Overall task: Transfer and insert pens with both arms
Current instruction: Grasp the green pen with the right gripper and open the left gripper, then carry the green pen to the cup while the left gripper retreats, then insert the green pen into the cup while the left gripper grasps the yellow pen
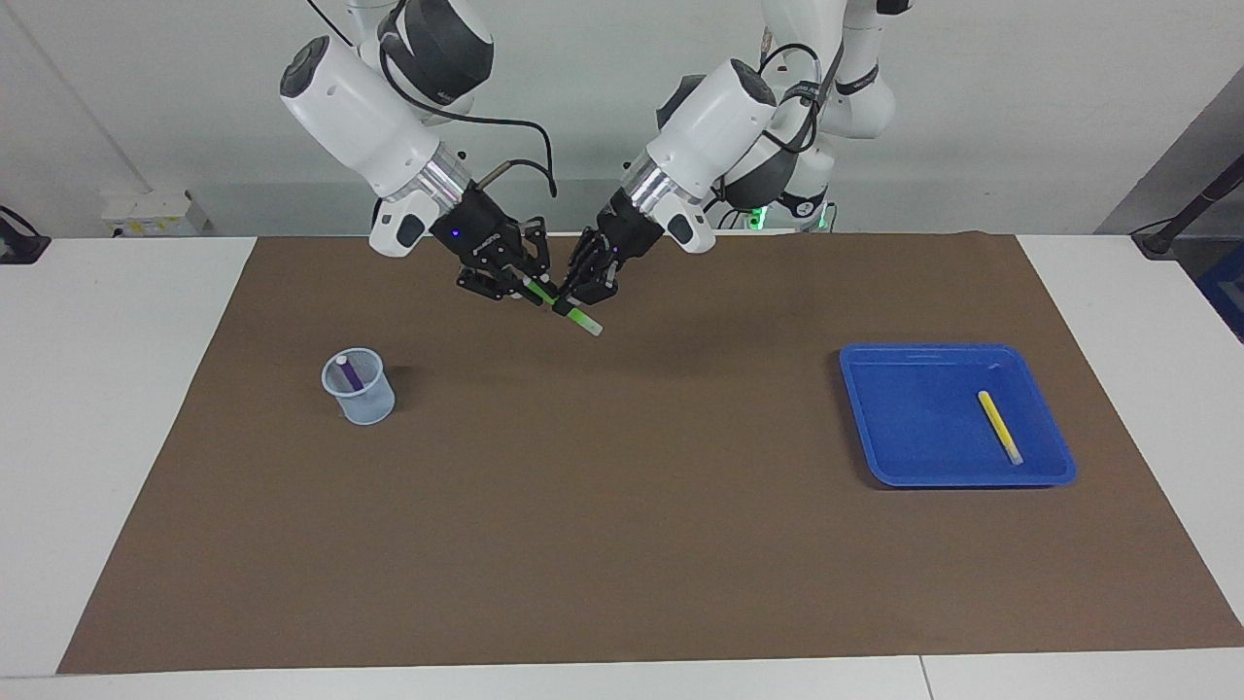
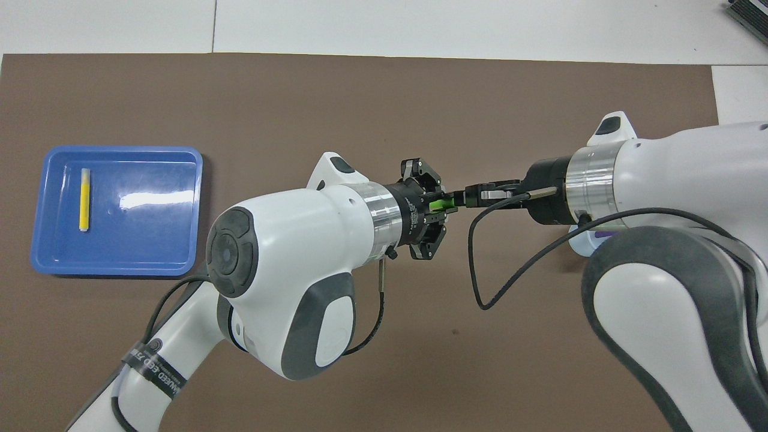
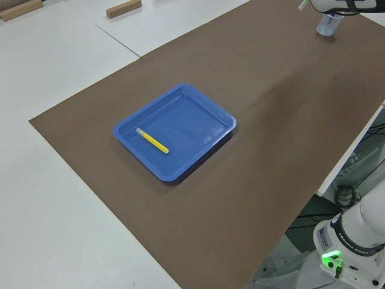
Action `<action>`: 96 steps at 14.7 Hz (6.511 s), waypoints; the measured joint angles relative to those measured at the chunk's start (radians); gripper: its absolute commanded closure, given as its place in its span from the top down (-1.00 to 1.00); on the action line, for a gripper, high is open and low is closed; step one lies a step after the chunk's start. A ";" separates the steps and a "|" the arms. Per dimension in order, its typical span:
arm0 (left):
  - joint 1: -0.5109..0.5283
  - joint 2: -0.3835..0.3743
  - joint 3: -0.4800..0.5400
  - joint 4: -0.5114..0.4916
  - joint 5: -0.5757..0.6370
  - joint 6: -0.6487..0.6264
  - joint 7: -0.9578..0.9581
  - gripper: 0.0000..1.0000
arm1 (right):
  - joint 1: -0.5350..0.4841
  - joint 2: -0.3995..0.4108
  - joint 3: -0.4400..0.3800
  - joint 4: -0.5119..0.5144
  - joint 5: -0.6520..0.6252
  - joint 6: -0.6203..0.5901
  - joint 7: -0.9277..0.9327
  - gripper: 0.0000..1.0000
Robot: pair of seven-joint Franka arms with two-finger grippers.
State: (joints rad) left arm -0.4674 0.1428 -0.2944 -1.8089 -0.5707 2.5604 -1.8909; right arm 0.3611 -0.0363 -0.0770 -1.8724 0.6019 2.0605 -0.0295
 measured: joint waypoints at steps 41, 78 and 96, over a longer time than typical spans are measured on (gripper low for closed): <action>0.688 -0.135 0.048 -0.073 0.053 -0.385 0.490 1.00 | -0.179 0.001 -0.017 -0.042 -0.728 -0.059 -0.255 -1.00; 0.929 0.334 0.036 0.028 0.742 -0.236 1.907 1.00 | -0.251 0.040 -0.017 -0.259 -0.756 0.054 -0.348 -1.00; 0.944 0.319 0.021 -0.001 0.717 -0.250 1.907 -1.00 | -0.264 0.036 -0.017 -0.262 -0.756 0.061 -0.361 1.00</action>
State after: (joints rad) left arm 0.4763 0.4622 -0.2733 -1.8097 0.1468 2.3102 0.0161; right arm 0.0969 -0.0007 -0.0935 -2.1346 -0.1544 2.1214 -0.3907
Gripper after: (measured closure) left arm 0.833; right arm 0.000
